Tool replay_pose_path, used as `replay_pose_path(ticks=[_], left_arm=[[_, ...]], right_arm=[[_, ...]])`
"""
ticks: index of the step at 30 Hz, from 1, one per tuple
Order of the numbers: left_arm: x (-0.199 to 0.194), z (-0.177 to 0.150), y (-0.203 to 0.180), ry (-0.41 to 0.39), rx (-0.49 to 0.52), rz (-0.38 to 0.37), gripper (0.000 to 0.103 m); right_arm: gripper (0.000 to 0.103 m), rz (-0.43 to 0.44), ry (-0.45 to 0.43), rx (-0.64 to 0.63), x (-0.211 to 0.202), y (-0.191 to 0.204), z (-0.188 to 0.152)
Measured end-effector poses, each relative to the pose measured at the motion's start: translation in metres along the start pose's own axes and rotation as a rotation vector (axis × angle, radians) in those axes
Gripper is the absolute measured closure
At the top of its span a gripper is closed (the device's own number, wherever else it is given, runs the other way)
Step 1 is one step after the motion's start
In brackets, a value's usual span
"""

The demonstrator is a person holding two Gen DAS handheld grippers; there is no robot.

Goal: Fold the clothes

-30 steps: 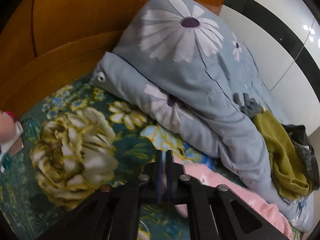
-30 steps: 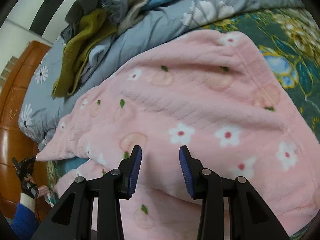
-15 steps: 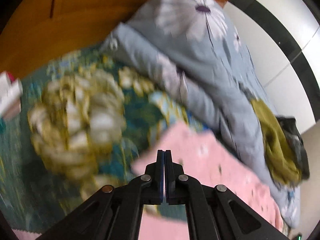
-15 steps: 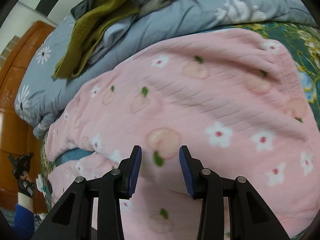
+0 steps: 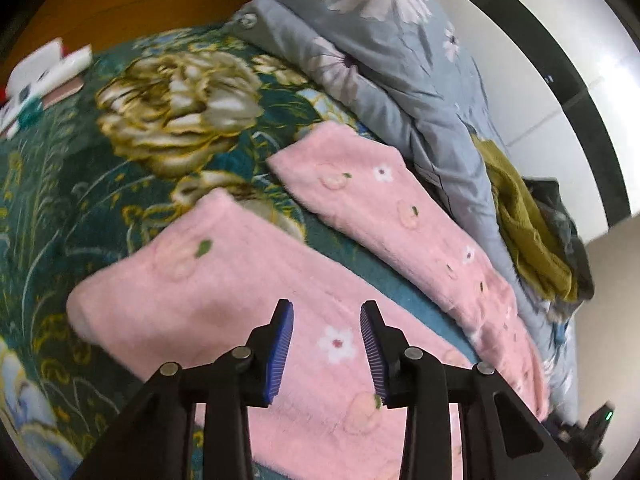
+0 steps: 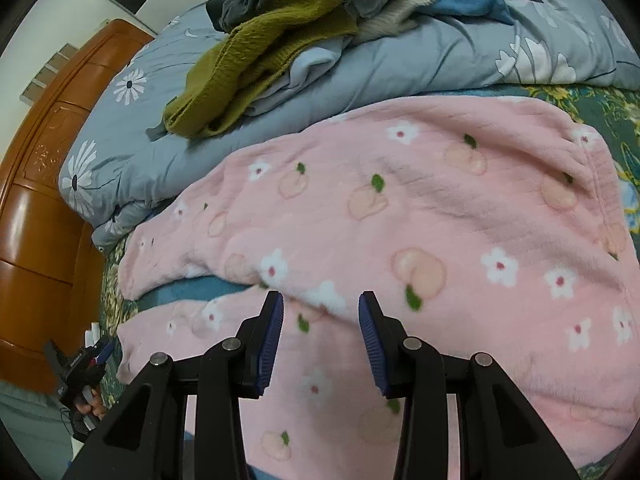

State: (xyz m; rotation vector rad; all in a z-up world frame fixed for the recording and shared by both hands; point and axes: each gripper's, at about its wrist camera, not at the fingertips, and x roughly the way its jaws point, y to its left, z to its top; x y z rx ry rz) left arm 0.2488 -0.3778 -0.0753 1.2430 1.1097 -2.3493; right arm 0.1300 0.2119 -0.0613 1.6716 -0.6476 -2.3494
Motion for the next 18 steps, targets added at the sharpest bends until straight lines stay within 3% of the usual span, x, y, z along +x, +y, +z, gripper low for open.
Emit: replay_pose_path(ticks=[5, 15, 18], left_arm=[[0.003, 0.010, 0.008, -0.016, -0.062, -0.057, 0.056], [0.074, 0.070, 0.026, 0.017, -0.206, -0.059, 0.052], [0.090, 0.083, 0.028, -0.007, -0.217, -0.035, 0.052]], right_arm=[[0.063, -0.020, 0.006, 0.033, -0.009, -0.011, -0.011], [0.063, -0.080, 0.027, 0.044, 0.000, -0.013, -0.005], [0.063, -0.100, 0.021, 0.027, 0.005, -0.007, -0.002]])
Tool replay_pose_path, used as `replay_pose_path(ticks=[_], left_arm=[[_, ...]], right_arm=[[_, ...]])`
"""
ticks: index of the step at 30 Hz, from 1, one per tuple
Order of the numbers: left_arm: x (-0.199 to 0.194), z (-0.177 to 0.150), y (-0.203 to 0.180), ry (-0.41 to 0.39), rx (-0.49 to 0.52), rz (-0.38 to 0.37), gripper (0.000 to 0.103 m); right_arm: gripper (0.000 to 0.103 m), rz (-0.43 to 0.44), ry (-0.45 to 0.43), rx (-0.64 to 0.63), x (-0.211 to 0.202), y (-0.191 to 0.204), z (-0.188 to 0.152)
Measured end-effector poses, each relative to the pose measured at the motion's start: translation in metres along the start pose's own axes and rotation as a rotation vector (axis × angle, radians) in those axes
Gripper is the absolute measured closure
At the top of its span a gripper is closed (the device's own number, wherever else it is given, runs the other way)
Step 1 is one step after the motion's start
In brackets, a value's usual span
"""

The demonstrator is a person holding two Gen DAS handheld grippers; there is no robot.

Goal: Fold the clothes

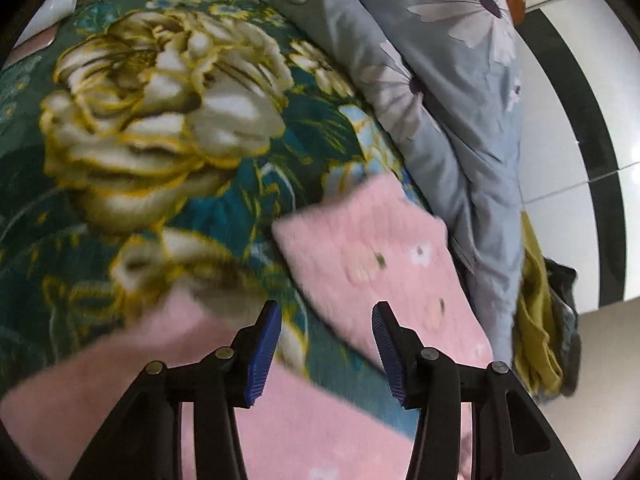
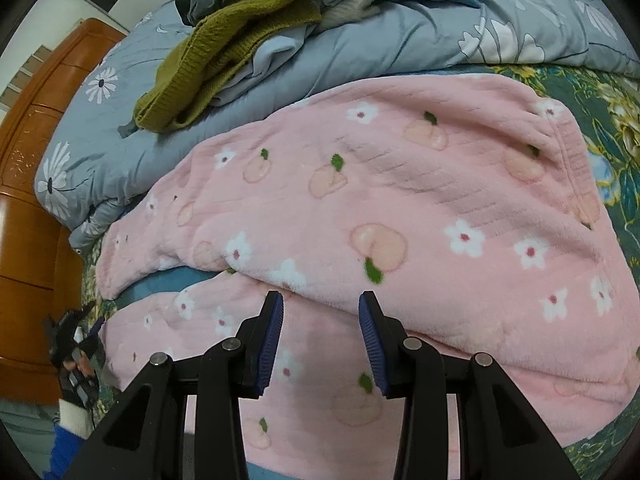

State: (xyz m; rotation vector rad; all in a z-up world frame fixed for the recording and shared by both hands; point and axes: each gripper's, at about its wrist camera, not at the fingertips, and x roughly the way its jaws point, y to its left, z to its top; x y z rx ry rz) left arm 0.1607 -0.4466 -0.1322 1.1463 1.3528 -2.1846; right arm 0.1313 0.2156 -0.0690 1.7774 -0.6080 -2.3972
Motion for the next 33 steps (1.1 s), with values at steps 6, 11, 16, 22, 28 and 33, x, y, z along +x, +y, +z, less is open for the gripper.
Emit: replay_pose_path(ticks=[6, 11, 16, 22, 28, 33], left_arm=[[0.025, 0.016, 0.003, -0.005, -0.016, -0.030, 0.054], [0.025, 0.021, 0.002, -0.031, 0.043, -0.050, 0.064], [0.016, 0.041, 0.006, -0.023, 0.097, -0.057, 0.047], [0.038, 0.088, -0.017, 0.035, 0.155, -0.076, 0.041], [0.089, 0.102, -0.045, 0.152, 0.221, -0.039, 0.041], [0.093, 0.095, -0.059, 0.151, 0.309, -0.056, 0.049]], right_arm=[[0.063, -0.052, 0.034, -0.135, 0.016, 0.030, 0.007], [0.062, -0.051, 0.053, -0.143, 0.029, 0.041, 0.011], [0.059, -0.063, 0.072, -0.141, 0.038, 0.044, 0.015], [0.059, -0.082, 0.090, -0.144, 0.046, 0.045, 0.015], [0.059, -0.087, 0.098, -0.152, 0.050, 0.052, 0.018], [0.059, -0.093, 0.113, -0.151, 0.056, 0.054, 0.017]])
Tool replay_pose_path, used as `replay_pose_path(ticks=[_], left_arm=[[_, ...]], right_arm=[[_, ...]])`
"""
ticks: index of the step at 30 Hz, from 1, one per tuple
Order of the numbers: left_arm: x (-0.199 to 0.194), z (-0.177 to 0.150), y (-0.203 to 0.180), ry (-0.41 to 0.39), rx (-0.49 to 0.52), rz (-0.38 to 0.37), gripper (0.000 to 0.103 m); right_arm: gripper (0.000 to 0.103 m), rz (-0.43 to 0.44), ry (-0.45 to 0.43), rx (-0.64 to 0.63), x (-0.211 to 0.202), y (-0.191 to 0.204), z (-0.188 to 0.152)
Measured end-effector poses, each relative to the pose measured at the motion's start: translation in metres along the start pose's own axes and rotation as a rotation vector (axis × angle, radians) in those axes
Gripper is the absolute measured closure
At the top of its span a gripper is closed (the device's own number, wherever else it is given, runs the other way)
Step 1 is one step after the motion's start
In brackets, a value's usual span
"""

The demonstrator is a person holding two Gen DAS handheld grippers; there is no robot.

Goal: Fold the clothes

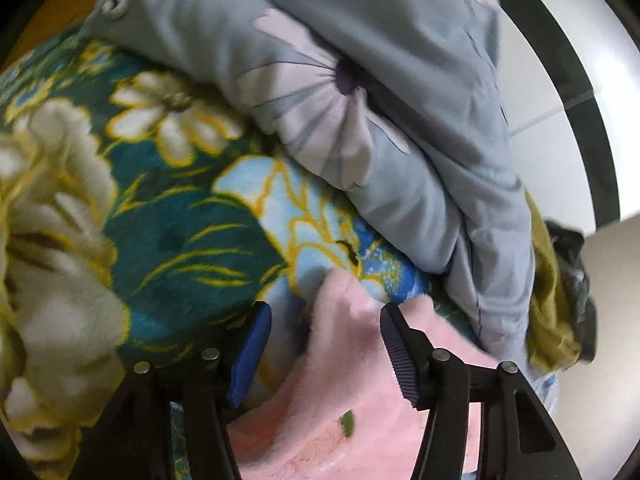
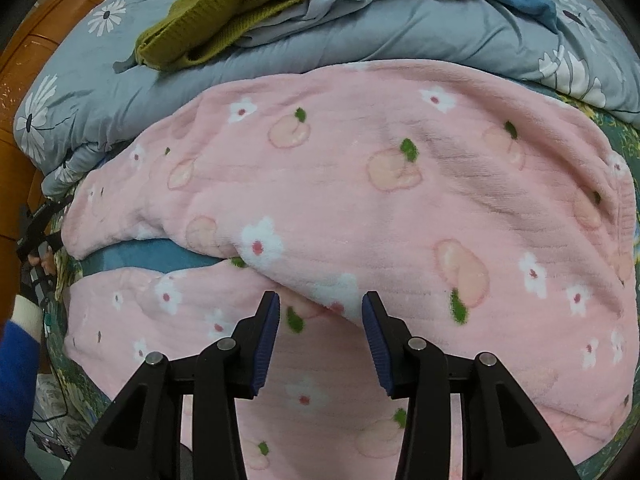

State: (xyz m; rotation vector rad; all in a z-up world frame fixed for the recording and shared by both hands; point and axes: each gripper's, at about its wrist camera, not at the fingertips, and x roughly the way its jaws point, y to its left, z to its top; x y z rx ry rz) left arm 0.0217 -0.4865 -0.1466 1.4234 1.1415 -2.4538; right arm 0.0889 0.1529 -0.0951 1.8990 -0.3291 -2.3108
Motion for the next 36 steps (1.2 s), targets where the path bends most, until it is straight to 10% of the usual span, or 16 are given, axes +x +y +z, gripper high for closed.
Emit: replay_pose_path(ticks=[4, 12, 15, 19, 23, 36], left_arm=[[0.010, -0.009, -0.011, 0.032, 0.064, 0.021, 0.092], [-0.030, 0.008, -0.007, -0.196, 0.055, 0.128, 0.099], [-0.015, 0.018, 0.006, -0.128, 0.041, 0.210, 0.099], [-0.015, 0.014, 0.014, -0.113, -0.032, 0.178, 0.093], [-0.049, 0.001, 0.017, -0.157, -0.102, 0.113, 0.058], [-0.174, -0.134, 0.039, -0.217, -0.245, 0.164, 0.042]], right_arm=[[0.059, 0.007, 0.011, -0.012, 0.008, 0.006, -0.003], [0.059, 0.006, 0.010, -0.034, 0.010, 0.009, -0.002], [0.059, 0.009, 0.007, -0.018, 0.009, 0.004, -0.003], [0.059, 0.016, 0.007, 0.000, 0.009, -0.002, -0.007], [0.059, 0.023, -0.002, 0.010, 0.003, -0.007, -0.011], [0.059, 0.048, -0.131, 0.138, -0.059, -0.057, -0.040]])
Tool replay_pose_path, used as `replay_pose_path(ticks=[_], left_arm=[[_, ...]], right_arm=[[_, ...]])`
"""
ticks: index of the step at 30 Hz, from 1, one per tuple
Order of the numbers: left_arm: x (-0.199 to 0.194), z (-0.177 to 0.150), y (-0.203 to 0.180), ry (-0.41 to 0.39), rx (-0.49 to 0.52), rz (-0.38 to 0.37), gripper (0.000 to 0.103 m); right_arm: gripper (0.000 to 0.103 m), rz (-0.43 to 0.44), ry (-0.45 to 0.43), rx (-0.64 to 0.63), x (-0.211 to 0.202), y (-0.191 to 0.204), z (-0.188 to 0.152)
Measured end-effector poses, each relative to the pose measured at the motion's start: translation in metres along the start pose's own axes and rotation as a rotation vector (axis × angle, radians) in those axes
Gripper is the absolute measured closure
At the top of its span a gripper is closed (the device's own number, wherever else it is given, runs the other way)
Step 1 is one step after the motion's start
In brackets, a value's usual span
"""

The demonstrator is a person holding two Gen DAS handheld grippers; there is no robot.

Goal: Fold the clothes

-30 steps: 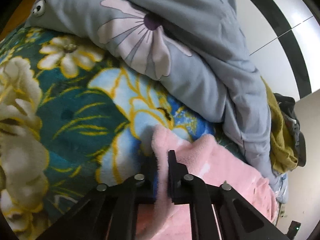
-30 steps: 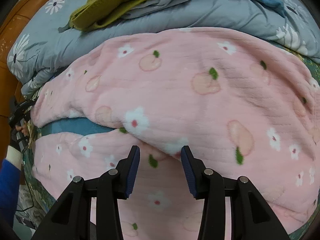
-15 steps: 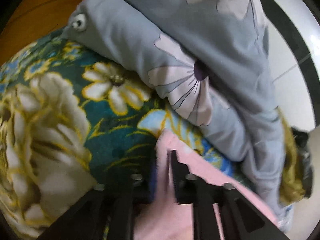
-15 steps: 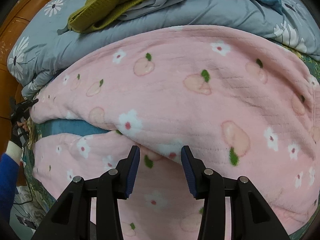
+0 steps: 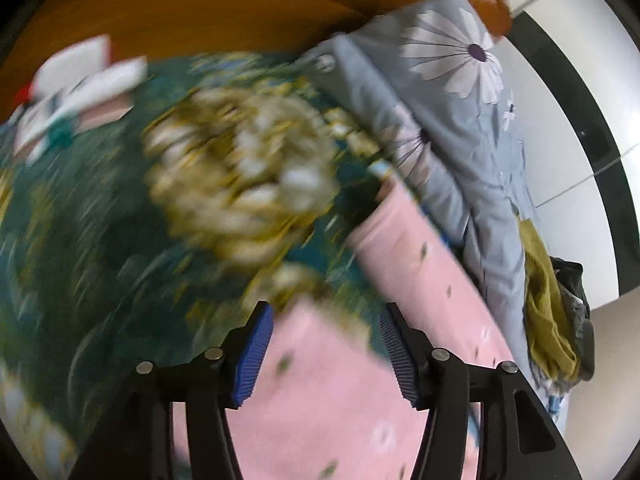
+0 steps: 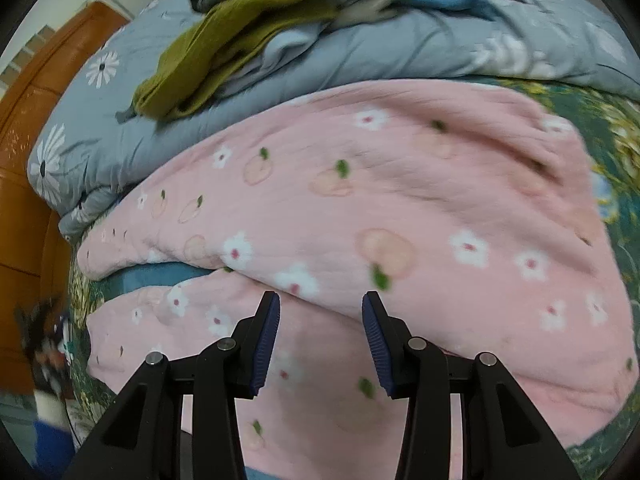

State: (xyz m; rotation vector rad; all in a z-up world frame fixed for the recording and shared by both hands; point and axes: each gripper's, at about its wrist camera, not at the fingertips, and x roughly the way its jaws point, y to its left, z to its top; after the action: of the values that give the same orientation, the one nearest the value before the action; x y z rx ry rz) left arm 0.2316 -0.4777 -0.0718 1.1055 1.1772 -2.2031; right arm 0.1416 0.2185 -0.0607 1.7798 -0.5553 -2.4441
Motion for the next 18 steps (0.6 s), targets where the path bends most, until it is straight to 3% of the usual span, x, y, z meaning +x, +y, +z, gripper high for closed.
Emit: replay_pose_path(ticks=[2, 8, 14, 18], left_arm=[[-0.021, -0.028, 0.024, 0.017, -0.047, 0.020, 0.042], [-0.023, -0.083, 0.067, 0.092, -0.172, 0.015, 0.042], [-0.008, -0.097, 0.072, 0.109, -0.231, -0.010, 0.042], [0.000, -0.100, 0.073, 0.109, -0.281, -0.030, 0.044]], right_arm=[[0.059, -0.009, -0.029, 0.030, -0.020, -0.018, -0.007], [0.059, -0.073, -0.092, 0.167, -0.072, -0.088, -0.040], [0.059, -0.149, -0.098, 0.394, -0.092, -0.174, -0.097], [0.059, -0.064, -0.098, 0.611, -0.091, -0.225, -0.135]])
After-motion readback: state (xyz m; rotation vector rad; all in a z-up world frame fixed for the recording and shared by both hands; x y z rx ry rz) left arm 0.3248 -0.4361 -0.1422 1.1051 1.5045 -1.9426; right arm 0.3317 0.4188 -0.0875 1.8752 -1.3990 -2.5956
